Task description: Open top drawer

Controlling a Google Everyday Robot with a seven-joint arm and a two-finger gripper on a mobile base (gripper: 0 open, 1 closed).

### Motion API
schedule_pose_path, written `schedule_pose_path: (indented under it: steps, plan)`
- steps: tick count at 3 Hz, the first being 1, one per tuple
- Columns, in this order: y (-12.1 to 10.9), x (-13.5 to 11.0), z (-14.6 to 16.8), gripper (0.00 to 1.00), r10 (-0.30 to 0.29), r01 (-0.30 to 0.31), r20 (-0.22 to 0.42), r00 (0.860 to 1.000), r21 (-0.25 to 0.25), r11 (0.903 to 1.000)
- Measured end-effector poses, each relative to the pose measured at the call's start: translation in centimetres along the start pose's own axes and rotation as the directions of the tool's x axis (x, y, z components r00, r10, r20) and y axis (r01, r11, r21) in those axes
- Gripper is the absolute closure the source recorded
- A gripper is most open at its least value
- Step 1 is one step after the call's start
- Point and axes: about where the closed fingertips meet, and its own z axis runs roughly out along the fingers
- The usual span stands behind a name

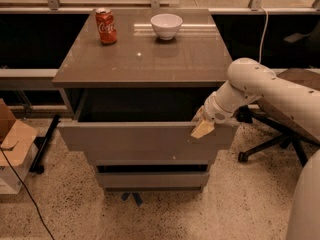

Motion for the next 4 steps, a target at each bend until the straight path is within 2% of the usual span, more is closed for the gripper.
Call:
schedule_pose_path:
  steps: [1, 2, 3, 4]
  plan:
    - [3.8, 1.3, -1.3, 0.00, 0.033, -0.034, -0.021, 0.999, -0.029, 0.9990]
    - [3.9, 1.3, -1.4, 0.00, 0.035, -0.036, -0.022, 0.999, -0.030, 0.9989]
    - [6.3, 2.0, -2.0, 0.00, 0.085, -0.086, -0.034, 0.996, -0.031, 0.9958]
    - [12.6, 2.7, -5.4, 0.00, 0.262, -0.262, -0.028, 0.965, 0.006, 0.9651]
